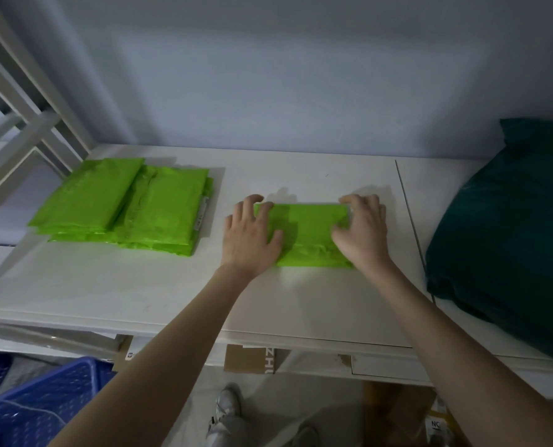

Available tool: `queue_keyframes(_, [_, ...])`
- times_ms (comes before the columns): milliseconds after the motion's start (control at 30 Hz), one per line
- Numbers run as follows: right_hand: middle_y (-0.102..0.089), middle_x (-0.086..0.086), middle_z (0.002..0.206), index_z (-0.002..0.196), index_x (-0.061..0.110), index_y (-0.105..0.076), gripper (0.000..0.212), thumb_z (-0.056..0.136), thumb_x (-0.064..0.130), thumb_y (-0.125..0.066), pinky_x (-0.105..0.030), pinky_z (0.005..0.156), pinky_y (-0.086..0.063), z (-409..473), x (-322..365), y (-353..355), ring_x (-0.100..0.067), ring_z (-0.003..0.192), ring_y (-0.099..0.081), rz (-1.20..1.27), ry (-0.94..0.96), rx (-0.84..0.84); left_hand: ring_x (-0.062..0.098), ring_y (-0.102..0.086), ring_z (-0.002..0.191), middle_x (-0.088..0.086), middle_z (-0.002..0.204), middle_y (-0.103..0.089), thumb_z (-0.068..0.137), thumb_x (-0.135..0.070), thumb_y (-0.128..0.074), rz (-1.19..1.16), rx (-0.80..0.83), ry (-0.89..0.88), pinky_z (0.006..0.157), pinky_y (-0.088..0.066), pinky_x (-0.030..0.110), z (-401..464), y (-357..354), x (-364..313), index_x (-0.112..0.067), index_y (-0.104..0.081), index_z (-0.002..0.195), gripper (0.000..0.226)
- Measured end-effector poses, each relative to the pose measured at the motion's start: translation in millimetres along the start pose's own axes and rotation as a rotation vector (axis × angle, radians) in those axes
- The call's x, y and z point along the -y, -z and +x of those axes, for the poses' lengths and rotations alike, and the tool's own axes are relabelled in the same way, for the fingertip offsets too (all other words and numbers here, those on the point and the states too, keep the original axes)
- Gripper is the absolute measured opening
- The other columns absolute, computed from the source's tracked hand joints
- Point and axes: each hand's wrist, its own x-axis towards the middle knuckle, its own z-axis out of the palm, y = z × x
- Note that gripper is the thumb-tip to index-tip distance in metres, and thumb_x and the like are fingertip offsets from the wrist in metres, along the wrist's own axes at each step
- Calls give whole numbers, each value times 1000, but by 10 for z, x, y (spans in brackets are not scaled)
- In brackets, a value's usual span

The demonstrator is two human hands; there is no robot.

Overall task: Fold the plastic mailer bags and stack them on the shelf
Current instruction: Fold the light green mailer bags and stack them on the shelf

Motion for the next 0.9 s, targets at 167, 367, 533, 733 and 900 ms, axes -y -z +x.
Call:
queue_keyframes(167, [-55,-11,128,122,5,-57,50,84,28,-33,-40,96,-40,-2,206,-257,-29,120,-49,-194,341,53,20,-23,142,4,152,-29,79,-47,6,4,80,-94,114,-17,35,98,-193,-209,-12,-32,144,83])
queue_keyframes(367, [-53,-2,133,130,11,-51,73,84,40,-2,-40,98,-34,-4,116,-473,-22,122,-48,-314,357,152,15,-21,143,-5,155,-25,74,-48,14,23,144,-65,115,-17,32,101,-349,-199,-20,-24,148,88])
queue_keyframes(533, [-50,4,136,134,17,-47,76,82,41,2,-38,99,-32,24,112,-463,-19,123,-45,-359,367,181,13,-24,142,-9,153,-28,74,-51,9,-38,130,-42,112,-19,30,93,-322,-198,-26,-29,147,86])
queue_keyframes(733, [-49,2,135,130,19,-50,69,83,42,-5,-38,101,-31,4,57,-482,-19,124,-44,-348,335,139,10,-14,143,-14,154,-22,98,-43,-26,-53,163,10,113,-14,44,90,-310,-173,-39,-28,143,46])
queue_keyframes(900, [-46,-4,136,134,28,-47,68,81,53,-12,-54,107,-23,-35,1,-482,-26,127,-42,-382,225,87,11,-7,145,-10,155,-18,91,-52,-20,-84,153,57,115,-6,46,50,-325,-180,-42,-26,143,53])
